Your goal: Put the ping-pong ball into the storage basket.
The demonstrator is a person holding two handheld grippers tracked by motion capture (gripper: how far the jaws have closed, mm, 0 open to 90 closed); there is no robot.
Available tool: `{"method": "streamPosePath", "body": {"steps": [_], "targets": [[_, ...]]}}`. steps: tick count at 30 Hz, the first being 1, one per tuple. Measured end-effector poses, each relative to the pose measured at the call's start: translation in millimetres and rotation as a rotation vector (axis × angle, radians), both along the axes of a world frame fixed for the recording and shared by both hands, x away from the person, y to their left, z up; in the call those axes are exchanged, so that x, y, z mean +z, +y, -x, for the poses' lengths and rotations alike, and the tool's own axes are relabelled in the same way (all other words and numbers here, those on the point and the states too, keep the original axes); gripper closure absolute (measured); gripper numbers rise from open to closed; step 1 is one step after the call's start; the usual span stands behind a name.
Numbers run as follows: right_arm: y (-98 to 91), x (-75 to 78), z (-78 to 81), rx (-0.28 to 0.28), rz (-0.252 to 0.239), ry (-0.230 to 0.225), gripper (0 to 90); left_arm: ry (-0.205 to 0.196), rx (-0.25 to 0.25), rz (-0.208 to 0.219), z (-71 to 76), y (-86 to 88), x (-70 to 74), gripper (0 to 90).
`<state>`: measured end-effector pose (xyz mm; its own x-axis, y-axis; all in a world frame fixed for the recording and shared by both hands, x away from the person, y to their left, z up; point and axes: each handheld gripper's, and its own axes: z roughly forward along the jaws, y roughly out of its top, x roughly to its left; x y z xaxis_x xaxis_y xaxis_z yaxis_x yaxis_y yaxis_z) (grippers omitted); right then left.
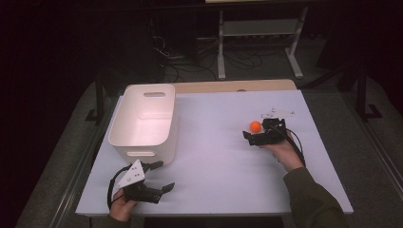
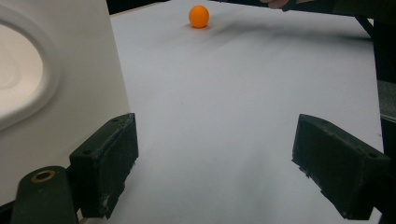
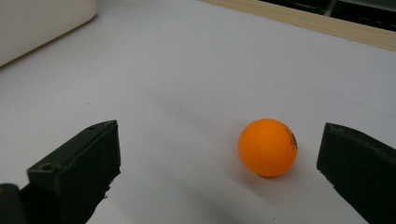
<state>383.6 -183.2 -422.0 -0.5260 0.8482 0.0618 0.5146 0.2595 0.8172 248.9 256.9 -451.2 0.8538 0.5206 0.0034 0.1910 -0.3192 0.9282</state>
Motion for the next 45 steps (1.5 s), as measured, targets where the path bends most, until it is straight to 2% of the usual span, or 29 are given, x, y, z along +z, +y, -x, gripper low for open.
{"method": "streamPosePath", "body": {"steps": [22, 32, 45], "targets": [[3.1, 0.4, -18.0, -0.016, -0.009, 0.003, 0.0, 0.003, 0.0, 0.001, -0.2, 0.2, 0.0, 14.1], [1.7, -1.2, -24.2, -0.042, 0.001, -0.011, 0.0, 0.005, 0.001, 0.002, -0.2, 0.2, 0.0, 14.1], [3.0, -10.4, -29.6, -0.06, 0.023, 0.006, 0.0, 0.002, -0.001, -0.002, 0.0, -0.5, -0.1, 14.1]]}}
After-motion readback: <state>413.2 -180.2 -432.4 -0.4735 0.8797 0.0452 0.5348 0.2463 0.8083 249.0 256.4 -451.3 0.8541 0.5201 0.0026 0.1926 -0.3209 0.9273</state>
